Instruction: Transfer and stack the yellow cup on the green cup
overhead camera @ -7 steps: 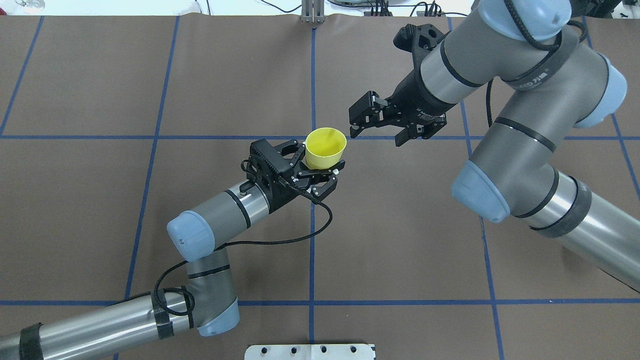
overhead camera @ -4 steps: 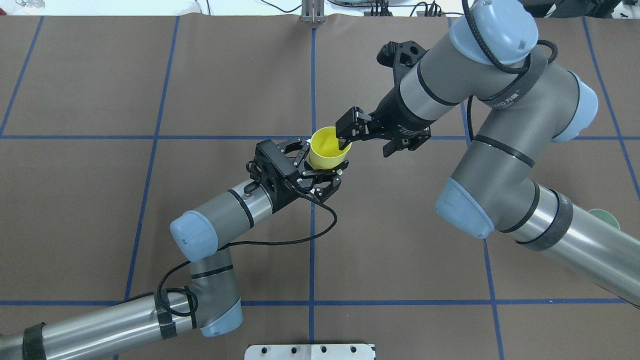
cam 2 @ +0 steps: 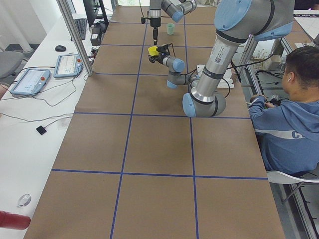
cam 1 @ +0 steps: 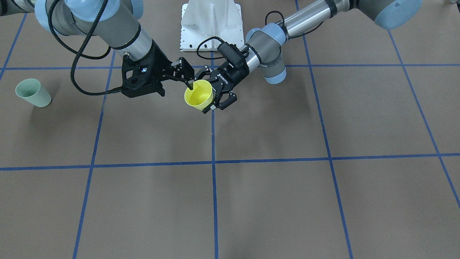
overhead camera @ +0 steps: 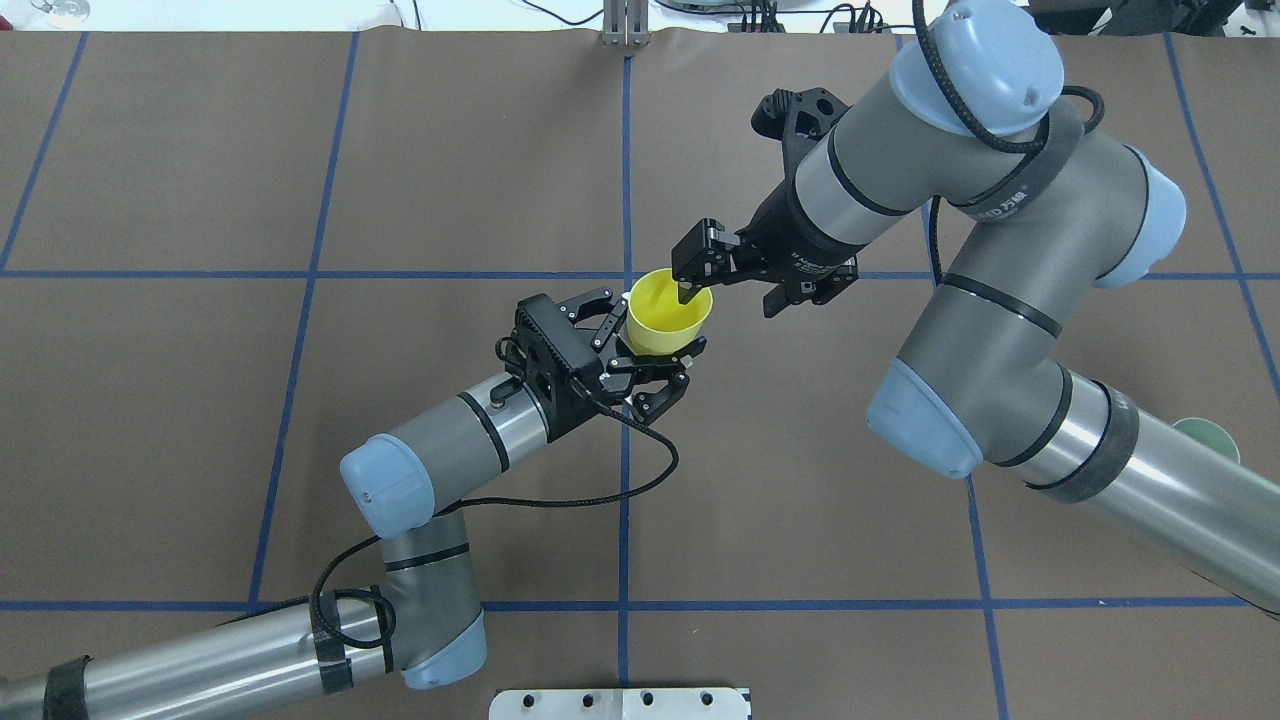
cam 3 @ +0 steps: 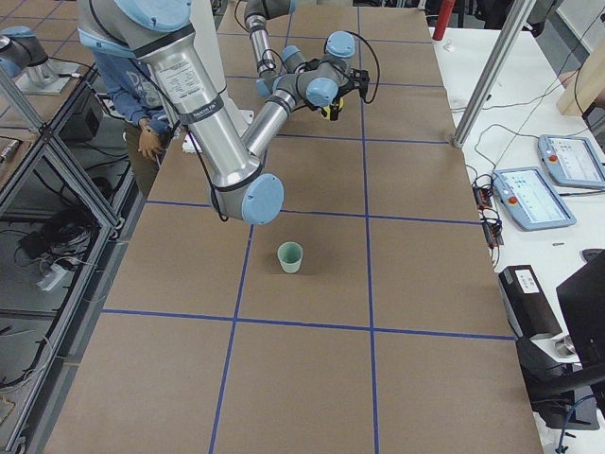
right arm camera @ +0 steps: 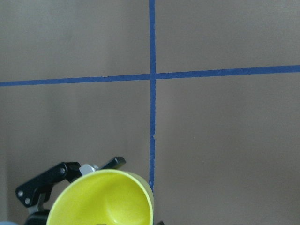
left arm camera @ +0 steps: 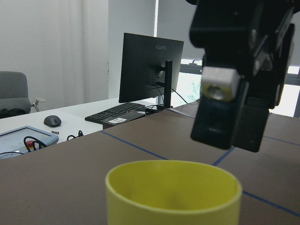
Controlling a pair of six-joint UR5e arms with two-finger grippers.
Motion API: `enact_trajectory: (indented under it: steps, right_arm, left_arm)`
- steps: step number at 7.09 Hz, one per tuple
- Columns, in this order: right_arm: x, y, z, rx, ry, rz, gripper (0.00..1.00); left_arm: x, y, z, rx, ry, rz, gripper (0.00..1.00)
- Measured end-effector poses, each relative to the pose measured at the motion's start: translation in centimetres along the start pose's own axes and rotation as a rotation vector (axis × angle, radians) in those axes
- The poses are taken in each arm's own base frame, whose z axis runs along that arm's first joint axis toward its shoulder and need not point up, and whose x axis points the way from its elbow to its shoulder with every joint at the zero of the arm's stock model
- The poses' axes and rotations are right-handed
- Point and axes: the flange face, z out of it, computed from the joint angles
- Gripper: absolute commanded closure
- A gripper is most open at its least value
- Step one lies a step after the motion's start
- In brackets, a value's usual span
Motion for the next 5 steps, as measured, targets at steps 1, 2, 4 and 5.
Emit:
enact_trajectory:
  steps: [1, 2, 4, 5]
  right_arm:
    - [0.0, 0.0, 0.0, 0.000, 0.000, 0.000, 0.07]
    - [0.0, 0.0, 0.0, -0.001, -0.001, 0.001, 0.07]
    - [0.0, 0.2, -0.1, -0.007, -0.006, 0.000, 0.07]
    - [-0.2, 0.5, -0.5, -0.017, -0.017, -0.004, 0.08]
  left_arm:
    - [1.0, -0.4, -0.3, -0.005, 0.052, -0.008, 1.00]
    - [1.7, -1.1, -0.5, -0.013, 0.112, -0.012, 1.00]
    - [1.5, -2.0, -0.6, -0.018, 0.149, -0.005, 1.00]
    - [1.0, -2.0, -0.4, -0.020, 0.146, 0.000, 1.00]
